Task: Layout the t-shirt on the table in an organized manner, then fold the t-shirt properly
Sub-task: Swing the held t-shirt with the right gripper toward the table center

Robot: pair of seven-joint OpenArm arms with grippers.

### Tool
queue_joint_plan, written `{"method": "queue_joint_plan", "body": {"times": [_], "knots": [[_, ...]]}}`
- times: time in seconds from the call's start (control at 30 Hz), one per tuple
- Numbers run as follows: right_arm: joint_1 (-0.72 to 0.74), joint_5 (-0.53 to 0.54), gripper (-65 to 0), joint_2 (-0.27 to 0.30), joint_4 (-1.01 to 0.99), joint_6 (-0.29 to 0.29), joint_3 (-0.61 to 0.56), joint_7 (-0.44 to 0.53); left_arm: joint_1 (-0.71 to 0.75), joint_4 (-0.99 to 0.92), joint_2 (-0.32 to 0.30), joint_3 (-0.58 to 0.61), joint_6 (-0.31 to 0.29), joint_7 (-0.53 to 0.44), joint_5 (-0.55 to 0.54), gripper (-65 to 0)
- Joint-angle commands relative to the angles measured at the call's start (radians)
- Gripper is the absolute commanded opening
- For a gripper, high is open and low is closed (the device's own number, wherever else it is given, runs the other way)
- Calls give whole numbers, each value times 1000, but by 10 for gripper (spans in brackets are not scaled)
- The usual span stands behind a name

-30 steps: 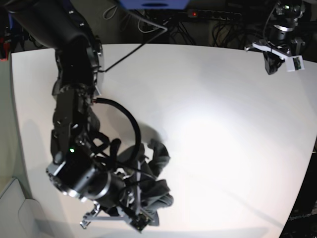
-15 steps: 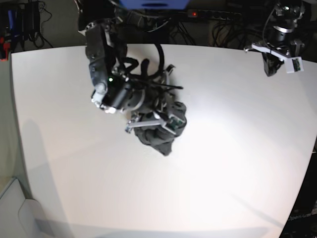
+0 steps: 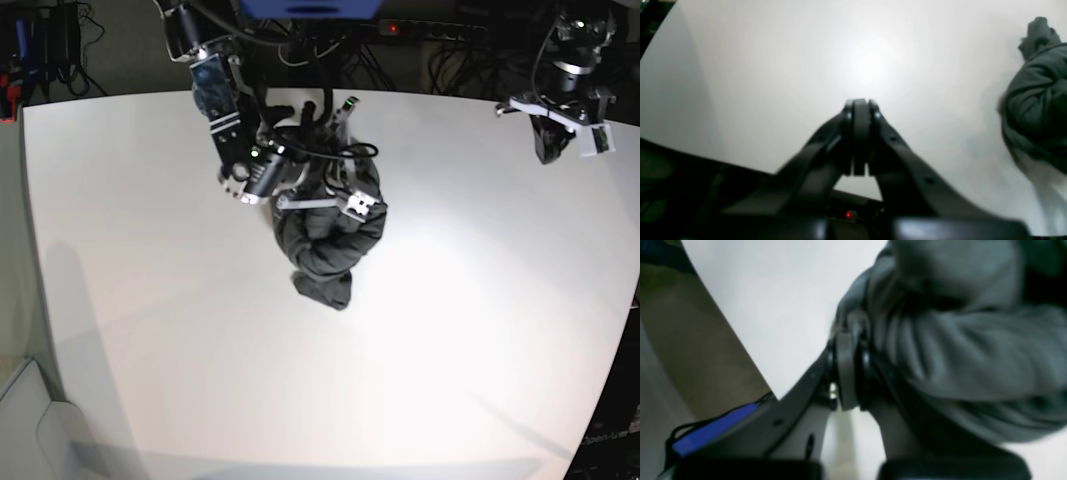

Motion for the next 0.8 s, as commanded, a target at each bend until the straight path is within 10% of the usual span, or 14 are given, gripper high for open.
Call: {"method": "queue_joint_plan", "body": {"times": [0.0, 0.77], "knots": [[13, 8, -650, 3, 13, -1, -1, 29, 3, 17, -10, -5, 1, -25, -4, -648], [131, 11, -650, 38, 240, -1, 4, -48, -40, 17, -10, -4, 1, -20, -6, -648]]}}
